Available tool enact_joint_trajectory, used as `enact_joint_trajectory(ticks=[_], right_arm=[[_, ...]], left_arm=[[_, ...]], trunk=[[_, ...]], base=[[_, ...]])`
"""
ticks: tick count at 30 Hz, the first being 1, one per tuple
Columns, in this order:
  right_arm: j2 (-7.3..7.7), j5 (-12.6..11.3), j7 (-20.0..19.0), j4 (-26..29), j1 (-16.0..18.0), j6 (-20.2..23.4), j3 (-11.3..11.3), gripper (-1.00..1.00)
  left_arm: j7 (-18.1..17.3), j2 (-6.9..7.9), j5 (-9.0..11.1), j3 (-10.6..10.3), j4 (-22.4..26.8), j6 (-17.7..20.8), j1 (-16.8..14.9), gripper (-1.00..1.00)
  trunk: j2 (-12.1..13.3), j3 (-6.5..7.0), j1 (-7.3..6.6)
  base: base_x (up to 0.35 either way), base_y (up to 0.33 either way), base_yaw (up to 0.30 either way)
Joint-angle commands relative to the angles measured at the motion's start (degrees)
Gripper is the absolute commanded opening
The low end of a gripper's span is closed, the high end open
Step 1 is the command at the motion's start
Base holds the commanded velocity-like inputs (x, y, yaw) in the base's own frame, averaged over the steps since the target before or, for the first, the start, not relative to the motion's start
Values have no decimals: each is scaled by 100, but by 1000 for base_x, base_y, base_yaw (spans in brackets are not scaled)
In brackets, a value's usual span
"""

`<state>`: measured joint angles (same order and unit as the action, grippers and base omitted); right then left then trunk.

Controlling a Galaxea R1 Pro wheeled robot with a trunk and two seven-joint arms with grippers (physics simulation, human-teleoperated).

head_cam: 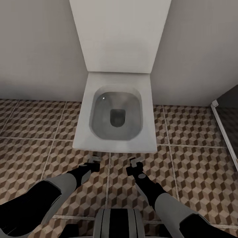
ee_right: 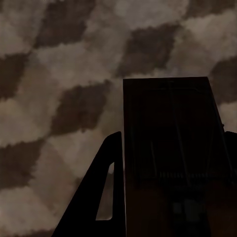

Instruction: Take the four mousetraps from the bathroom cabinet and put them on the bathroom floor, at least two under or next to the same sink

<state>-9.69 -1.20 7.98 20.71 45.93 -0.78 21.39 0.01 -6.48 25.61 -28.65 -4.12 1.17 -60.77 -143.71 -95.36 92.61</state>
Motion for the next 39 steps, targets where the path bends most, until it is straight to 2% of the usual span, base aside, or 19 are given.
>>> enact_joint_trajectory(ticks=[1, 39], right_arm=[[2, -20, 30, -5, 4, -10, 41, -100], [2, -12, 35, -5, 4, -10, 41, -100]], left_arm=[[-9, -3, 33, -53, -10, 11, -5, -100], [51, -19, 18, -148, 14, 161, -2, -100]], trunk=[[-1, -3, -1], [-1, -3, -1]], base=[[0, 0, 0], [0, 0, 0]])
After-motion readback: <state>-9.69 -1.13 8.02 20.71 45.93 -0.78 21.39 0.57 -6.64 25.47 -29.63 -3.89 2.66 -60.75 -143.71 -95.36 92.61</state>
